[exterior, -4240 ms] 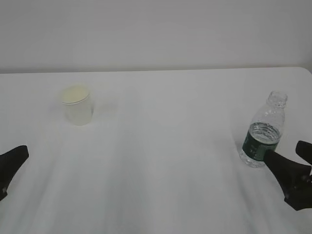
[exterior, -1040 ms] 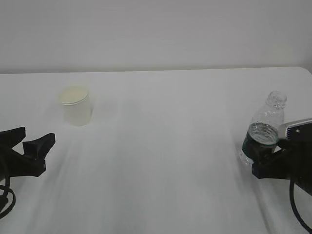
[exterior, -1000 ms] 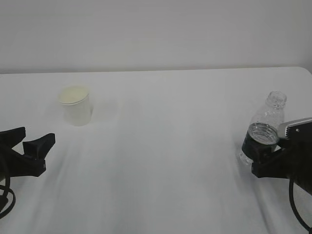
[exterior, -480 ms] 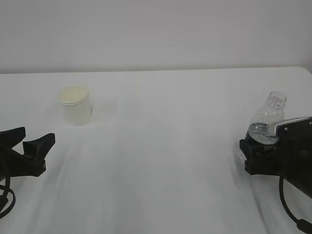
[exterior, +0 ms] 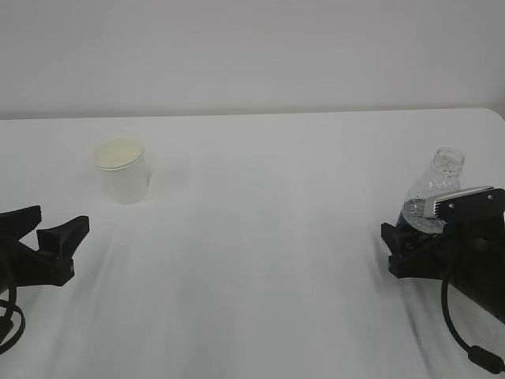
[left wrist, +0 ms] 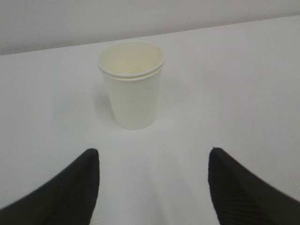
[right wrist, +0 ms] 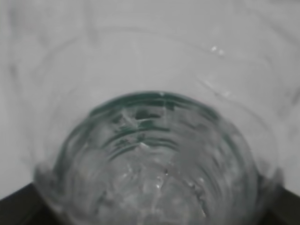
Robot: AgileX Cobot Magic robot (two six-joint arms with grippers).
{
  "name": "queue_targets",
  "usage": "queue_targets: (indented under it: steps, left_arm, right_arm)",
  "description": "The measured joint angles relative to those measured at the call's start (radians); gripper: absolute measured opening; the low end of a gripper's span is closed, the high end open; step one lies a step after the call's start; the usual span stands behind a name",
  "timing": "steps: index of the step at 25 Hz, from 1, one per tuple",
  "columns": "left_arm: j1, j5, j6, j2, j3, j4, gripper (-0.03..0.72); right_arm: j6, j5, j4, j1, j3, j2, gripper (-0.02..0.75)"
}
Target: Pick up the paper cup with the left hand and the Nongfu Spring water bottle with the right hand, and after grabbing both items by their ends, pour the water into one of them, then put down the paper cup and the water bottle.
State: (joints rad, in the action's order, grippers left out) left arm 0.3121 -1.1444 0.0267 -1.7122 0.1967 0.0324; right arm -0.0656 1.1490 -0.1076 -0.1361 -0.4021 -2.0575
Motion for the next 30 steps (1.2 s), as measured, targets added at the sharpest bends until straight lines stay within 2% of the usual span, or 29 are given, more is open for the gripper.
queue_targets:
  steps: [2, 9, 18, 30]
  left_arm:
    - [0.0, 0.0, 0.0, 0.0, 0.0, 0.0, 0.524]
    - [0.0, 0.0, -0.002, 0.0, 0.0, 0.001, 0.524]
    - [0.0, 0.0, -0.002, 0.0, 0.0, 0.019, 0.524]
    - [0.0, 0.0, -0.002, 0.0, 0.004, 0.021, 0.524]
  right_arm:
    - [0.0, 0.0, 0.0, 0.0, -0.001, 0.0, 0.564]
    - [0.0, 0.005, -0.002, 0.0, -0.001, 0.0, 0.442]
    - [0.0, 0.005, -0.016, 0.0, 0.0, 0.003, 0.428]
    - [-0.041, -0.026, -0.02, 0.0, 0.066, 0.146, 0.424]
